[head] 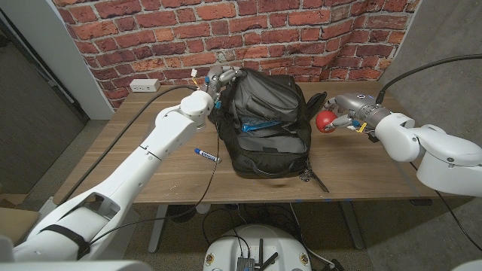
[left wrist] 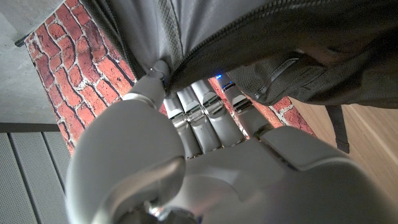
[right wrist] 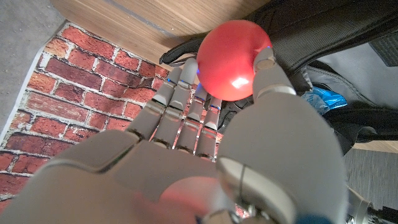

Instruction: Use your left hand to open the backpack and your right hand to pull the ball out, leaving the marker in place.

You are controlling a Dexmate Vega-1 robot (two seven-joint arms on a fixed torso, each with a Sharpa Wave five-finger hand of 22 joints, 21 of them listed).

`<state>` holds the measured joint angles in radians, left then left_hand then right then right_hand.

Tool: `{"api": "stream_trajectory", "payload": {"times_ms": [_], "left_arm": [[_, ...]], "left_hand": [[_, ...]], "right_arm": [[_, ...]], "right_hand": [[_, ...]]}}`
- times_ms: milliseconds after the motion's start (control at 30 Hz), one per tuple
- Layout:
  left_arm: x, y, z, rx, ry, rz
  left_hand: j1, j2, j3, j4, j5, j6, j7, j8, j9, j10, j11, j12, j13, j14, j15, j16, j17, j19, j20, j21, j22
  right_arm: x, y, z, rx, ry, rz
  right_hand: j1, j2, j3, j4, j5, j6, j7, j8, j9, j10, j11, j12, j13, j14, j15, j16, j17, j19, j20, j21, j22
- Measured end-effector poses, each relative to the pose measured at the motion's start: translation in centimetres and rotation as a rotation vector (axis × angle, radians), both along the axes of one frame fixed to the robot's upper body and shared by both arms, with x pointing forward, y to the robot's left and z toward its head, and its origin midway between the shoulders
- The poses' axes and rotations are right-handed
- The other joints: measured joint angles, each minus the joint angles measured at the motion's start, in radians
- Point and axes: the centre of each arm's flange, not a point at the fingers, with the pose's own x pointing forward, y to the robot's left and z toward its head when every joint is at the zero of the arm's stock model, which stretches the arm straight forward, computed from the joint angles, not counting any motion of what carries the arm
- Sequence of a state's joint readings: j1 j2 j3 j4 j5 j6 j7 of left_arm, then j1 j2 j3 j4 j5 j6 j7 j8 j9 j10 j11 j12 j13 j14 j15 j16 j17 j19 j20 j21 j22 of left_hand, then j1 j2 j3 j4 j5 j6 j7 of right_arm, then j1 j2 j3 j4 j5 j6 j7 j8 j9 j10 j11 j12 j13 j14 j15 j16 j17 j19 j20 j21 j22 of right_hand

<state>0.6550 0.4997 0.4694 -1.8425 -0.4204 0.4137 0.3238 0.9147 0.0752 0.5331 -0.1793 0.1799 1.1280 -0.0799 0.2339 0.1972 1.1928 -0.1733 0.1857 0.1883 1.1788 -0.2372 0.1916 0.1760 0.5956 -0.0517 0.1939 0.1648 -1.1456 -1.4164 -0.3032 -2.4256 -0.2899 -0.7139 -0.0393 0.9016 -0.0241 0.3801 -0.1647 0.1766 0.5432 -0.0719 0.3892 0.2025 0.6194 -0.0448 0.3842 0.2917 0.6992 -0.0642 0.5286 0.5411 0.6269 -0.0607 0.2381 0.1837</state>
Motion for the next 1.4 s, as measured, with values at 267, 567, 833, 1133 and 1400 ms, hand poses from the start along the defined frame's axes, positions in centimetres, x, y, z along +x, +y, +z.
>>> {"api": "stream_trajectory", "payload": {"times_ms": [267, 567, 833, 1133, 1400], "left_arm": [[-0.3, 0.5, 0.3, 0.029, 0.059, -0.049], [-0.9, 1.4, 1.0, 0.055, 0.061, -0.049], [-1.1, 1.8, 0.9, 0.086, 0.103, -0.078], [-1.3, 2.0, 0.5, 0.136, 0.168, -0.146], [-1.5, 2.6, 0.4, 0.154, 0.201, -0.188]], "left_hand": [[0.0, 0.0, 0.0, 0.0, 0.006, -0.007, 0.004, 0.0, 0.0, -0.005, 0.005, 0.0, 0.0, -0.006, 0.005, -0.008, -0.001, 0.004, -0.004, 0.0, 0.0], [-0.004, 0.004, 0.0, 0.0, 0.006, -0.014, 0.007, 0.0, 0.001, -0.014, 0.011, 0.0, 0.0, -0.011, 0.003, -0.008, -0.002, 0.004, -0.004, 0.0, 0.0], [-0.013, -0.005, 0.006, 0.006, 0.006, -0.039, 0.014, -0.01, 0.007, -0.044, 0.013, -0.005, 0.0, -0.04, 0.014, -0.015, -0.003, 0.004, -0.004, -0.008, 0.0], [-0.028, -0.007, 0.007, 0.007, 0.008, -0.092, 0.012, -0.027, 0.007, -0.11, 0.008, -0.013, 0.001, -0.093, 0.042, -0.015, -0.004, -0.02, -0.002, -0.015, 0.0], [-0.034, -0.021, 0.007, 0.007, 0.008, -0.137, 0.012, -0.037, 0.007, -0.167, 0.009, -0.013, 0.0, -0.139, 0.063, -0.023, -0.004, -0.046, 0.001, -0.015, 0.0]], "right_arm": [[0.6, -0.4, 0.3, -0.009, -0.01, -0.006], [1.1, -0.7, 0.3, -0.011, -0.013, -0.011], [1.3, -0.7, 0.4, -0.02, -0.014, -0.005], [2.4, -1.1, 0.5, -0.007, -0.012, -0.01], [3.1, -1.2, 0.7, -0.008, -0.011, -0.007]], "right_hand": [[0.0, 0.0, -0.004, 0.004, 0.001, 0.0, 0.0, 0.0, 0.0, 0.006, 0.005, 0.0, 0.0, 0.006, -0.006, -0.002, 0.004, 0.0, 0.0, 0.0, 0.0], [0.0, 0.0, -0.004, 0.004, 0.001, 0.008, 0.001, -0.004, 0.0, 0.006, 0.006, 0.0, 0.0, 0.006, -0.006, -0.008, 0.005, 0.0, 0.0, 0.004, 0.0], [0.0, 0.0, -0.004, 0.004, 0.001, 0.009, 0.002, 0.001, 0.0, 0.006, 0.006, 0.0, 0.0, 0.006, -0.005, -0.008, 0.005, 0.0, 0.0, 0.006, 0.0], [-0.005, 0.005, -0.006, 0.003, 0.005, 0.009, 0.002, 0.001, 0.0, 0.005, 0.005, 0.0, 0.0, 0.006, -0.005, -0.008, 0.008, 0.002, 0.002, 0.006, 0.0], [-0.005, 0.005, -0.009, 0.002, 0.005, 0.009, 0.001, 0.001, 0.0, 0.005, 0.005, 0.0, 0.0, 0.009, -0.002, -0.015, 0.009, 0.002, 0.002, 0.006, 0.0]]}}
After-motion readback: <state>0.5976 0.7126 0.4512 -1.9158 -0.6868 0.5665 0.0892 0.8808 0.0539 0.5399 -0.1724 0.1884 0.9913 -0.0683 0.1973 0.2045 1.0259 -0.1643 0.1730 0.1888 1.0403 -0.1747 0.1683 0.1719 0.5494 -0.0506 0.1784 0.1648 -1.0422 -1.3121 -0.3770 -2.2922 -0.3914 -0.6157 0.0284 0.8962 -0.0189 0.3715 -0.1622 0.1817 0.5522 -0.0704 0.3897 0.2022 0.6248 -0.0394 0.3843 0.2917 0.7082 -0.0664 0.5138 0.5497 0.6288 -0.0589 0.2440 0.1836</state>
